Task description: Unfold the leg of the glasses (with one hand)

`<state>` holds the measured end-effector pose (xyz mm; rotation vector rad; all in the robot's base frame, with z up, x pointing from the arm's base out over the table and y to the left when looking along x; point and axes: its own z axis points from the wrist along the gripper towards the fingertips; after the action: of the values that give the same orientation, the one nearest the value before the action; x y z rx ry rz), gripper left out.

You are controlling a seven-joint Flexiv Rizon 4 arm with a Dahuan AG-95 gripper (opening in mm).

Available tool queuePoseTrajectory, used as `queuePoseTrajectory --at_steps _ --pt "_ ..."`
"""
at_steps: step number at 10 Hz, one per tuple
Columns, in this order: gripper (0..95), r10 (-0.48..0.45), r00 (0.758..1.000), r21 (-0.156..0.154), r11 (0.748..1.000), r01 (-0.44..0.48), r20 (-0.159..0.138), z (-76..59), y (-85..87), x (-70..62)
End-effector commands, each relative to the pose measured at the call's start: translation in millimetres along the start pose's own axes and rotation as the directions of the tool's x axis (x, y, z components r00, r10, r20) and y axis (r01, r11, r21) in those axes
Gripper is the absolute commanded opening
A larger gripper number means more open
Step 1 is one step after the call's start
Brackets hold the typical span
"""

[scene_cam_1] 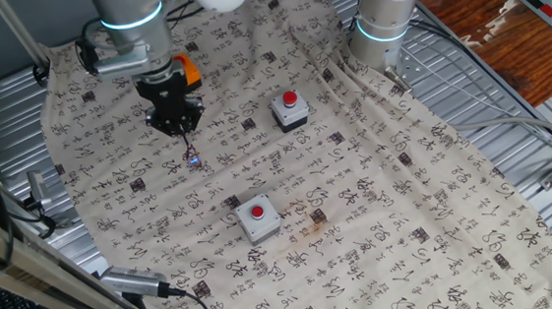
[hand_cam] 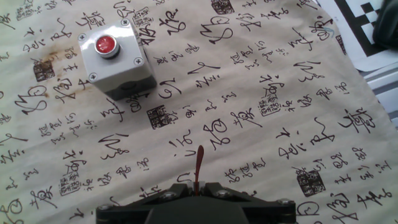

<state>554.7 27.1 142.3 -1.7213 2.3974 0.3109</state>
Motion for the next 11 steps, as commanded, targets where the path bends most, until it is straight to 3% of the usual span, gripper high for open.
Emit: queuePoseTrajectory --at_steps 1,7,11 --pt "0.0 -0.001 1.0 -0.003 1.0 0.001 0.009 2.7 -2.0 -4.1" --pt "0.0 0.006 1.0 -0.002 1.0 -0.006 0.02 20.8 -5.6 -22.2" --pt "0.0 0.001 1.0 -0.002 1.0 -0.001 0.02 18.2 -5.3 -19.7"
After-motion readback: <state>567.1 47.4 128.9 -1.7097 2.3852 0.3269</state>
